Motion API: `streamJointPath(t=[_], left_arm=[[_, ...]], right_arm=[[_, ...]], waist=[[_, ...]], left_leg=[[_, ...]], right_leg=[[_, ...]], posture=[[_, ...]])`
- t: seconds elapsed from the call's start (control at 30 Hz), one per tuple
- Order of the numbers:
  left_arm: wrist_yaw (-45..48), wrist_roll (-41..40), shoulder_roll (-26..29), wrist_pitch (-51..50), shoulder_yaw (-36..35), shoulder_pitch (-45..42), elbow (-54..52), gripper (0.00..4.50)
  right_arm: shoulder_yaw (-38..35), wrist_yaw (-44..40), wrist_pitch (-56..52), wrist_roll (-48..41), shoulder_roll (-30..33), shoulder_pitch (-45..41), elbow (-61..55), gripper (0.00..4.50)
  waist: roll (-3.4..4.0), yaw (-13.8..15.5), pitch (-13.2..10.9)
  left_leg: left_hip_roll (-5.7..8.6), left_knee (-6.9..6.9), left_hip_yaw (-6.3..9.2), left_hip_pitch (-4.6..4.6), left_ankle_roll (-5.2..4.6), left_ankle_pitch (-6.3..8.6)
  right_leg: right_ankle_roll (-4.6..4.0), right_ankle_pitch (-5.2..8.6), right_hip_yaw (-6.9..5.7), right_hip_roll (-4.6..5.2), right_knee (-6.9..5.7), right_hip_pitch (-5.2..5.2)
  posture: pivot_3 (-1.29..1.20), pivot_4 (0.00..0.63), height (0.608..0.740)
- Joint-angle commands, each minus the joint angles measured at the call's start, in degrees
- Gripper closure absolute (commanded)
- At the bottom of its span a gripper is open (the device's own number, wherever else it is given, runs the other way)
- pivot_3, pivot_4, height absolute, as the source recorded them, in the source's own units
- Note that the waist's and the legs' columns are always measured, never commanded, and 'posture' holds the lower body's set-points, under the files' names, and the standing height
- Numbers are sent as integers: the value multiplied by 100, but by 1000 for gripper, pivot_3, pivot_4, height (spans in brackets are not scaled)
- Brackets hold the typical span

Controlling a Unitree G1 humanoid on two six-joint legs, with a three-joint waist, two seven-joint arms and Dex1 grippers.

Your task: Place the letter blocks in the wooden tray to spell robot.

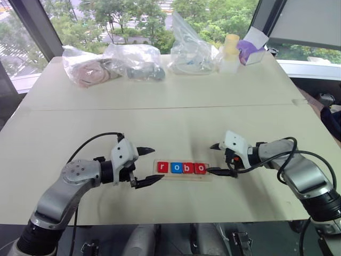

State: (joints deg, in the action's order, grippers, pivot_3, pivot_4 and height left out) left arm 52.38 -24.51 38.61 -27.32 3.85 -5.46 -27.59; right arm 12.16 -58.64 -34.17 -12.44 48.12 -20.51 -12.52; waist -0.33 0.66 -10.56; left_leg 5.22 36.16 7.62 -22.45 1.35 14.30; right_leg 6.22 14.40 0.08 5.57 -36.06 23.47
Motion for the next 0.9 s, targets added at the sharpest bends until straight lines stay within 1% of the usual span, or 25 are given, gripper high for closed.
streamJointPath(t=[0.03,0.2,0.5,0.9], left_arm=[[2,-77,27,-12,-14,-70,-142,0],[-19,-82,5,-35,-3,-72,-160,0],[-30,-73,-18,-53,7,-67,-172,0],[-24,-70,-35,-56,15,-78,-169,0]], right_arm=[[-39,67,46,75,-43,-8,52,13],[-18,98,7,55,-104,7,1,13],[-145,18,43,58,56,31,147,13],[-200,15,-34,11,64,85,131,13]], waist=[[0,0,0],[0,-2,0],[-1,4,0],[0,5,0]], left_leg=[[0,0,0,0,0,0],[0,0,0,1,0,0],[0,0,0,1,0,0],[1,0,0,1,0,0]], right_leg=[[0,0,0,0,0,0],[0,0,0,0,0,-1],[0,0,0,0,0,-2],[0,0,0,0,1,-1]], posture=[[0,150,740],[0,150,740],[0,150,740],[0,150,740]])
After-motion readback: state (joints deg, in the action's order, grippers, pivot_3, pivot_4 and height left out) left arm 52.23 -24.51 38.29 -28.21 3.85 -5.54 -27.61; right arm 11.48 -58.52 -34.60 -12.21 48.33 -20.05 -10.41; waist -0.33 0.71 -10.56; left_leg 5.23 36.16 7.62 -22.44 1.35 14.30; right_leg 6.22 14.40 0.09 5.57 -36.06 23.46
